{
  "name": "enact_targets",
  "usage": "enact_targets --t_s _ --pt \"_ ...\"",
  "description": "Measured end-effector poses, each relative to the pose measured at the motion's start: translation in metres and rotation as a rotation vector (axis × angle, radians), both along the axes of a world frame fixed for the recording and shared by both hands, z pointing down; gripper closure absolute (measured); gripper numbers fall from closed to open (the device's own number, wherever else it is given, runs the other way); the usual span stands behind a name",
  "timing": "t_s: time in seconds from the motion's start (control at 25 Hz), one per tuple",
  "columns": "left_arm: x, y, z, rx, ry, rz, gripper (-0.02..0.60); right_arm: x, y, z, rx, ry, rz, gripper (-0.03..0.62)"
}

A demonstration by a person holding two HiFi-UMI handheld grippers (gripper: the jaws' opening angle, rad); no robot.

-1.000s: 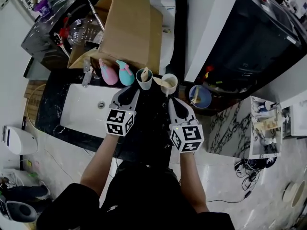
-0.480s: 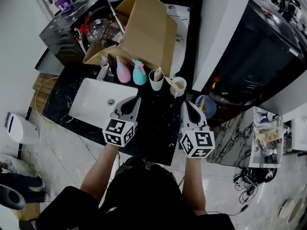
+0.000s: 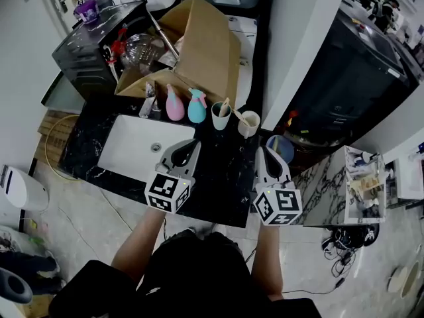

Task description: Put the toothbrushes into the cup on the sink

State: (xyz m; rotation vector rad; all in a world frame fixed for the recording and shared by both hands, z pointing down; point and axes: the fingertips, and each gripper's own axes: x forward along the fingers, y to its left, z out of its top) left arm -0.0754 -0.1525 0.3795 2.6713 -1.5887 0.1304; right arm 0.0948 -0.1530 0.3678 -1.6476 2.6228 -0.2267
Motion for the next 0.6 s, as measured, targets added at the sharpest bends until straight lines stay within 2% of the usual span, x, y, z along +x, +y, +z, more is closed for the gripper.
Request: enact_targets --t_s 0.32,0.6 --pt "-0.020 0.020 -0.021 0.062 0.004 0.096 0.580 -0.010 0.040 -0.027 0.034 0.021 0.122 0.592" --pt "-0.043 0.037 -0.028 0.077 0.034 0.153 0.580 -0.033 0.074 -0.043 0.060 0.032 0.184 0.592"
